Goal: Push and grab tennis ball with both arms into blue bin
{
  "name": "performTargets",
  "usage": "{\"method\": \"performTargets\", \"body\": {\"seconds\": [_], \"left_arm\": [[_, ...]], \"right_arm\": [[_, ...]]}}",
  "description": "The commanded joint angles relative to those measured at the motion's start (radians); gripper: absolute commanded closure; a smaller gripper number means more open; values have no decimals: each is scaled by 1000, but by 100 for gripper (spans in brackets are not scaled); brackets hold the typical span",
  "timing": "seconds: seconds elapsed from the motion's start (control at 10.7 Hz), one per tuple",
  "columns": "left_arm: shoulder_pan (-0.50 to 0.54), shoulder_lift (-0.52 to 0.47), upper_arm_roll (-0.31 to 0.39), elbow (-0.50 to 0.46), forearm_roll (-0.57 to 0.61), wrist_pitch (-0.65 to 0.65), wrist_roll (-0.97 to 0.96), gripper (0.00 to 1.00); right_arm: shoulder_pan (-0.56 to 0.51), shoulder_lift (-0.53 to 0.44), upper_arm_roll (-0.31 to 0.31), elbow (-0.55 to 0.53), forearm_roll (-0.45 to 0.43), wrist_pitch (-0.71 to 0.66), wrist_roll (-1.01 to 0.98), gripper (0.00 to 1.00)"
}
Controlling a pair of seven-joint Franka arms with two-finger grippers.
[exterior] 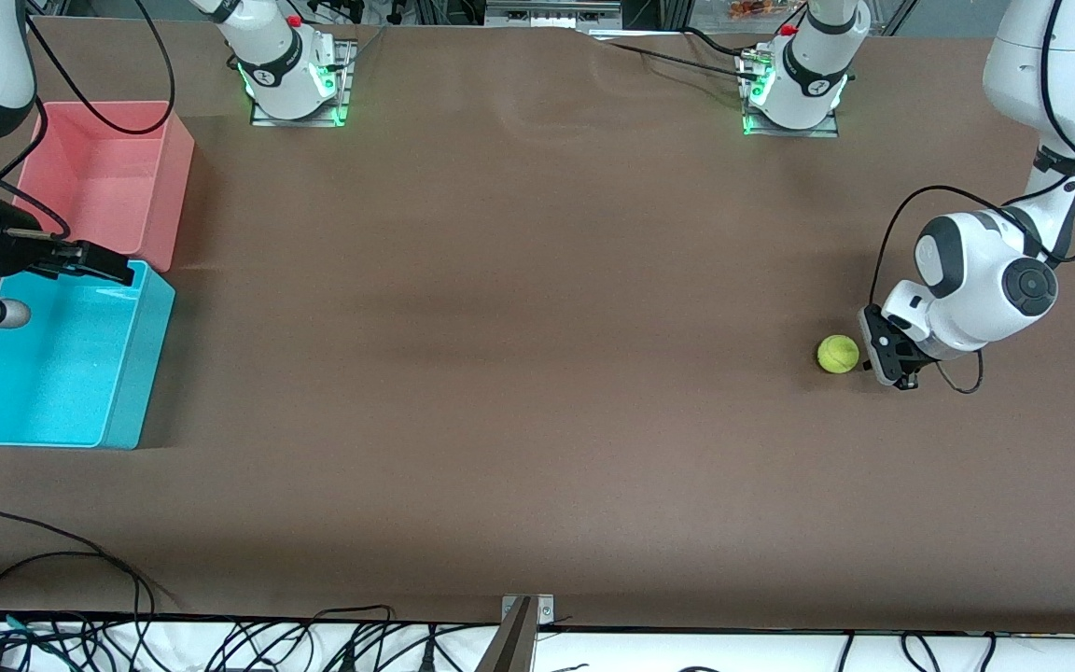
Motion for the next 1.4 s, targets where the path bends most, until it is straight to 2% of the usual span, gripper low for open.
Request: {"method": "performTargets", "body": {"seconds": [0.0, 0.19, 0.28, 0.47, 0.56, 1.12, 1.3], "left_arm": [[-8, 28, -19, 17, -50, 25, 17, 100], [-49, 47, -55, 14, -64, 56, -84, 100], [-100, 50, -79, 17, -53, 62, -226, 100], [-168, 51, -118, 31, 21, 62, -482, 100], [-166, 51, -118, 51, 61, 59, -526, 100], [-65, 39, -118, 78, 66, 50, -458, 100], [-57, 34, -116, 72, 63, 50, -456, 100]], "right_arm": [[-6, 8, 1, 23, 16, -18, -18, 0], [-6, 8, 1, 23, 16, -18, -18, 0], [-8, 8, -1, 23, 16, -18, -18, 0], [-8, 8, -1, 23, 16, -17, -19, 0], [-8, 8, -1, 23, 16, -17, -18, 0], [0, 17, 4, 11, 19, -25, -15, 0], [40, 28, 11, -37, 59, -46, -12, 0]]}}
